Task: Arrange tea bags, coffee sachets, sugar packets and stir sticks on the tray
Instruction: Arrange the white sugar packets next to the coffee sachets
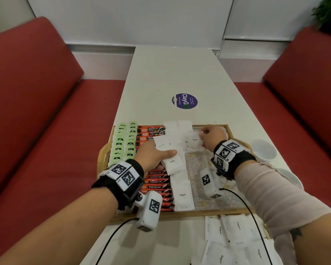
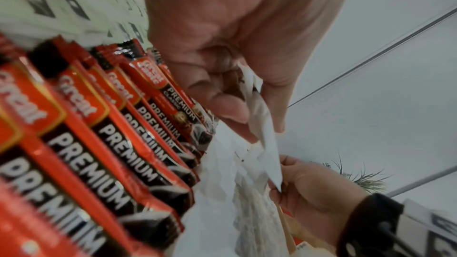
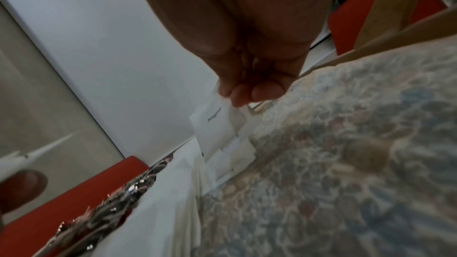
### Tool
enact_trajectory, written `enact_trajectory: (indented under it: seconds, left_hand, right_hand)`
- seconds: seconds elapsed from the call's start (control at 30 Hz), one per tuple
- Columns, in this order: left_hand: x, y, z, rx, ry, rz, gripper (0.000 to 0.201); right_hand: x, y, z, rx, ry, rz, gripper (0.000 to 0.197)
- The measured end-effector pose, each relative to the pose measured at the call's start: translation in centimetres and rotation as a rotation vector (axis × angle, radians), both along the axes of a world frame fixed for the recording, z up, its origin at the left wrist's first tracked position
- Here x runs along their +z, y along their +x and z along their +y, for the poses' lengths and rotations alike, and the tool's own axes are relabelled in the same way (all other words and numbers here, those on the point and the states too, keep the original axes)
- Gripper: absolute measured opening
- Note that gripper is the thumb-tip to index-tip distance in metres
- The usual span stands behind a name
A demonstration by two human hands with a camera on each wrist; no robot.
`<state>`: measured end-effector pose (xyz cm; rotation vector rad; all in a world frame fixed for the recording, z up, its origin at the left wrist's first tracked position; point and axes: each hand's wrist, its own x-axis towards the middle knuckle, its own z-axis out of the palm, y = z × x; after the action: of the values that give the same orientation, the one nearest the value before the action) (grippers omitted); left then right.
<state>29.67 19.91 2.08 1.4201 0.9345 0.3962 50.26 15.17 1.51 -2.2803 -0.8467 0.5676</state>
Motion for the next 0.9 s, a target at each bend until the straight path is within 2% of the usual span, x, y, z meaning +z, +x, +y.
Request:
enact_trajectory:
  seconds: [0.1, 0.27, 0.37, 0.47, 0.77, 0.9]
  left_hand:
    - [-0.2, 0.1, 0.4, 0.007, 0.002, 0.003, 0.027]
    - [-0.3, -0.1, 0.8, -0.005, 0.008, 0.02, 0.03]
    - [-0.4, -0.1, 0.7, -0.008, 0.005, 0.029, 0.028]
    - [-0.5, -0.1, 0.6, -0.011, -0.001, 0.024, 0.027]
    - [-0.2, -0.1, 0.2, 0.0, -0.065, -0.011, 0.024]
    - [-0.1, -0.1, 0.3, 0.029, -0.093, -0.037, 0.027]
  right_hand:
    - [-0.6, -0.3, 0.3, 0.057, -0.074, -0.006, 0.017]
    - [-1.6, -0.7, 1.1, 0.04, -0.102, 0.012, 0.009]
    - [-2.0, -0.7, 1.4, 0.022, -0.086, 0.052, 0.024]
    - [-2.1, -0.8, 1.3, 0.01, -0.084, 0.066, 0.027]
    - [-2.5, -0.8, 1.2, -0.002, -0.094, 0.057, 0.025]
    - [-2.2, -0.8, 0.9, 0.017, -0.12, -0.003, 0.012]
